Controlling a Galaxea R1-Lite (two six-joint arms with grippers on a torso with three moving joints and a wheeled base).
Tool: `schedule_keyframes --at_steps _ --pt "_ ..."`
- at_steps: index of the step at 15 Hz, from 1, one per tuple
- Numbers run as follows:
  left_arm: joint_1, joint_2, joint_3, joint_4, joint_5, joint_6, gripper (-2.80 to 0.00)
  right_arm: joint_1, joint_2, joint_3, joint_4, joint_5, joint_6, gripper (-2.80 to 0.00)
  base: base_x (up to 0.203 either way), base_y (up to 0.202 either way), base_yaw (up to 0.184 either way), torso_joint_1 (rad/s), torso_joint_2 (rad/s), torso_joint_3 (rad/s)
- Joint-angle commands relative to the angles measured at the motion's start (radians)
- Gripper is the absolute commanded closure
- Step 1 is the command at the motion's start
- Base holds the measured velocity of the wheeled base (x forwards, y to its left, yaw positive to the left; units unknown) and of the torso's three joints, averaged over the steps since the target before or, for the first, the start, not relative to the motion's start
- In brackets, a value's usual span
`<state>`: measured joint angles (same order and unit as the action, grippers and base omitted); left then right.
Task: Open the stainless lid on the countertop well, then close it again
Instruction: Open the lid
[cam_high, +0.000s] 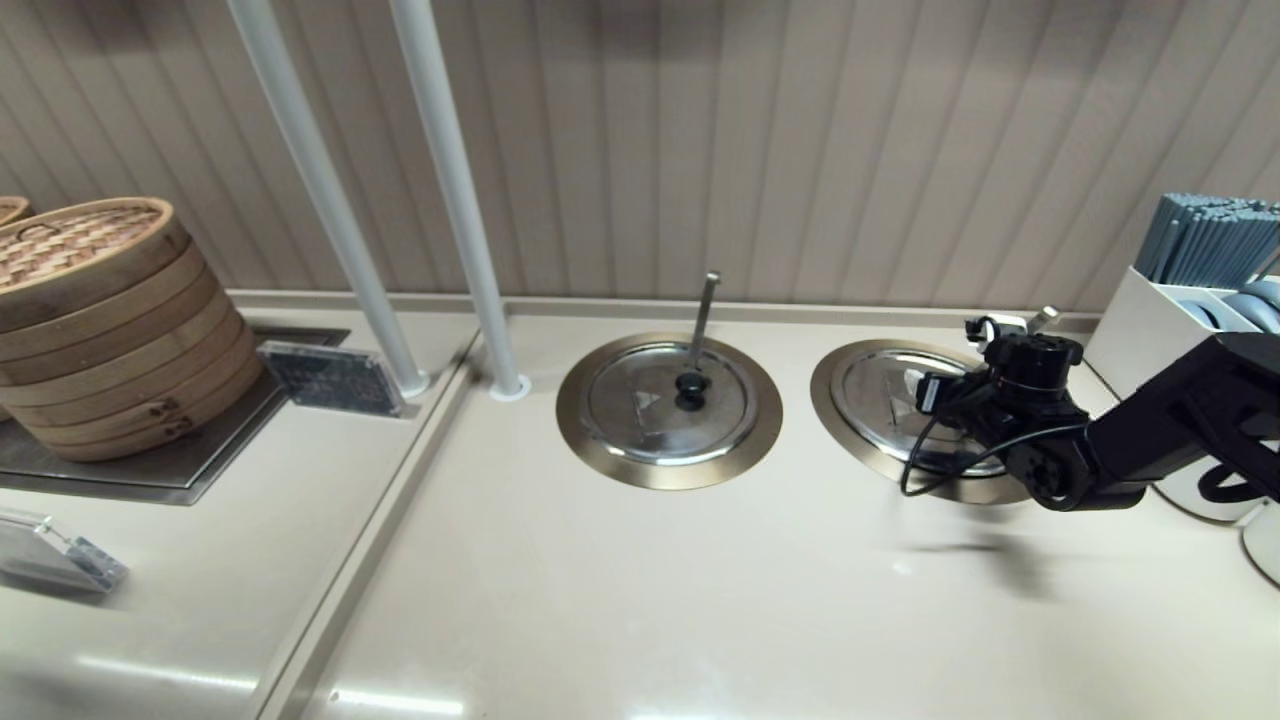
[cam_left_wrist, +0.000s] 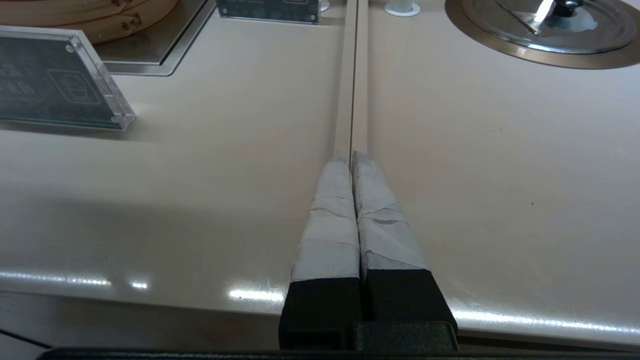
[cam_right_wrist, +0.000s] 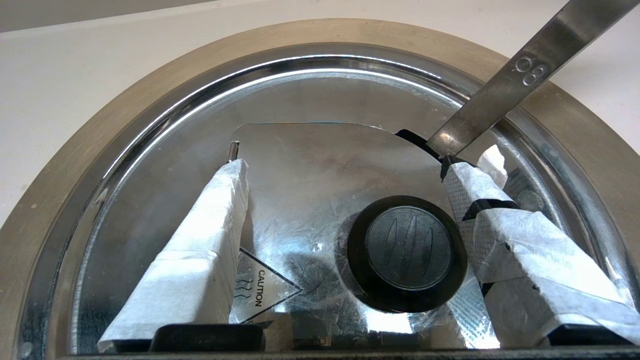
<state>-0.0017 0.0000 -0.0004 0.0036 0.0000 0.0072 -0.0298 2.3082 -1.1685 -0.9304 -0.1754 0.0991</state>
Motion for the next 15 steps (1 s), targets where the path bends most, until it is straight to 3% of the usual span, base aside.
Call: schedule_keyframes --at_steps 1,15 --pt "0.0 0.0 0.0 0.001 0.0 0.0 0.0 -0.001 -0.006 0.001 -0.005 -0.01 0.0 -2.8 0.0 0.0 0.0 0.0 0.0 0.0" --pt "0.0 0.0 0.0 -0.001 0.0 -0.001 0.0 0.013 0.027 0.066 -0.085 -0.03 -0.004 -2.8 0.0 0.0 0.0 0.0 0.0 0.0"
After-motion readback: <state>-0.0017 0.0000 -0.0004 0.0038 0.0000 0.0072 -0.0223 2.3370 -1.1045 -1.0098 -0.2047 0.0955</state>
